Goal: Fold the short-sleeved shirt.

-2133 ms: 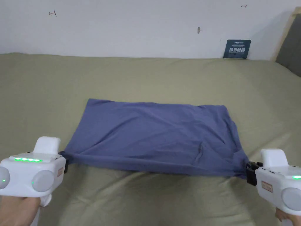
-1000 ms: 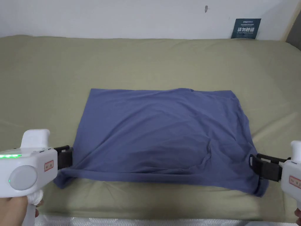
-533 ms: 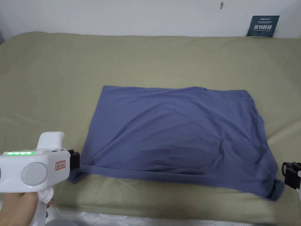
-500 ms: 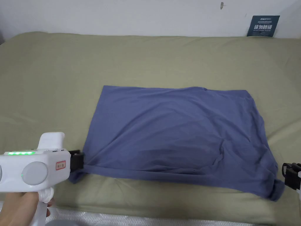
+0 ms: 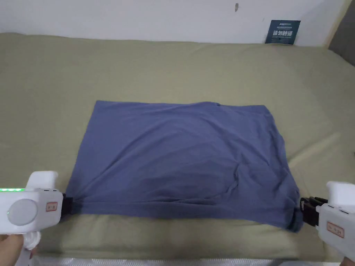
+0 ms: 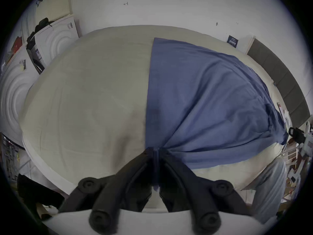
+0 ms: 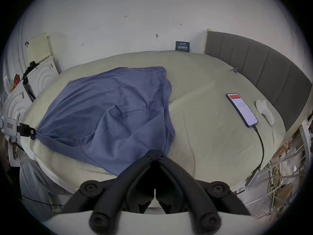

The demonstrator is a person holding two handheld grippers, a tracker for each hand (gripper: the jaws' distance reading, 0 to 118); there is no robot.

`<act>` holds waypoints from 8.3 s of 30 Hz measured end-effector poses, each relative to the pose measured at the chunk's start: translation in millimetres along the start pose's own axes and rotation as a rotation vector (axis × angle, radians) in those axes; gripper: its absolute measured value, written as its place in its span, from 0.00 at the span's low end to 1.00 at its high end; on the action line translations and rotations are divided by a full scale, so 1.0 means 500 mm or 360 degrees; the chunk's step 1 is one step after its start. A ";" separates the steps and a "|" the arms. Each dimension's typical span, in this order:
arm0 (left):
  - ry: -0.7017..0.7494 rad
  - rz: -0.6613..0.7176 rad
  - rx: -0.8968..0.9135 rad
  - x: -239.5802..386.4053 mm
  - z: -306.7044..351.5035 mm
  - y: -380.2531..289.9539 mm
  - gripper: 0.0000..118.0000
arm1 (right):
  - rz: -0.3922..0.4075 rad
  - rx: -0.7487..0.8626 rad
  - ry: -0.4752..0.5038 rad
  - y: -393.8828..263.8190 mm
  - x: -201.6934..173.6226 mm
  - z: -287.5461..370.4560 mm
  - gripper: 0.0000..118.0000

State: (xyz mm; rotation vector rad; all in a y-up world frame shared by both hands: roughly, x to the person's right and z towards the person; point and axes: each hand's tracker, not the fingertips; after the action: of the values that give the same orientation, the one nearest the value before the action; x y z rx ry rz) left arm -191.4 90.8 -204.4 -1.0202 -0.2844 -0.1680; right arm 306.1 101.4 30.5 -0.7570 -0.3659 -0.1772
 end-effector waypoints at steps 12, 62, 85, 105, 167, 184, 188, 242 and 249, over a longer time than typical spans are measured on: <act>-0.0010 0.0063 0.0041 -0.009 0.011 0.009 0.05 | 0.0083 -0.0275 0.0027 -0.003 -0.006 -0.062 0.03; 0.0020 0.0067 0.0059 -0.007 -0.106 0.229 0.00 | -0.0042 -0.0064 -0.0041 0.223 0.035 -0.147 0.00; -0.0005 0.0071 -0.0064 0.005 -0.141 0.235 0.05 | -0.0011 -0.0144 0.0042 0.206 0.013 -0.211 0.70; 0.0035 0.0054 0.0047 0.016 -0.102 0.227 0.05 | 0.0008 -0.0279 0.0028 0.204 0.024 -0.236 0.04; 0.0198 0.0061 -0.0004 -0.024 -0.344 0.532 0.94 | 0.0107 -0.0196 -0.0048 0.407 -0.012 -0.421 0.00; 0.0114 0.0017 0.0006 0.003 -0.333 0.505 0.03 | 0.0145 -0.0427 -0.0064 0.471 -0.031 -0.580 0.87; 0.0105 0.0023 0.0009 0.000 -0.336 0.505 0.03 | 0.0109 -0.0420 -0.0036 0.471 -0.025 -0.587 0.83; 0.0169 0.0059 0.0445 -0.040 0.066 0.075 0.75 | -0.0068 0.0066 0.0184 0.146 -0.024 -0.025 0.88; 0.0150 -0.0037 0.0618 0.020 0.105 0.084 0.00 | 0.0124 0.0447 0.0040 0.173 -0.150 0.012 0.00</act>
State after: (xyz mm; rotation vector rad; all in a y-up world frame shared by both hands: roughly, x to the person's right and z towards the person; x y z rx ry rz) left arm -178.6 157.3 -209.7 -0.6222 -0.2316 -0.1734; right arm 260.2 169.5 -49.3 -0.4904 -0.3283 -0.0596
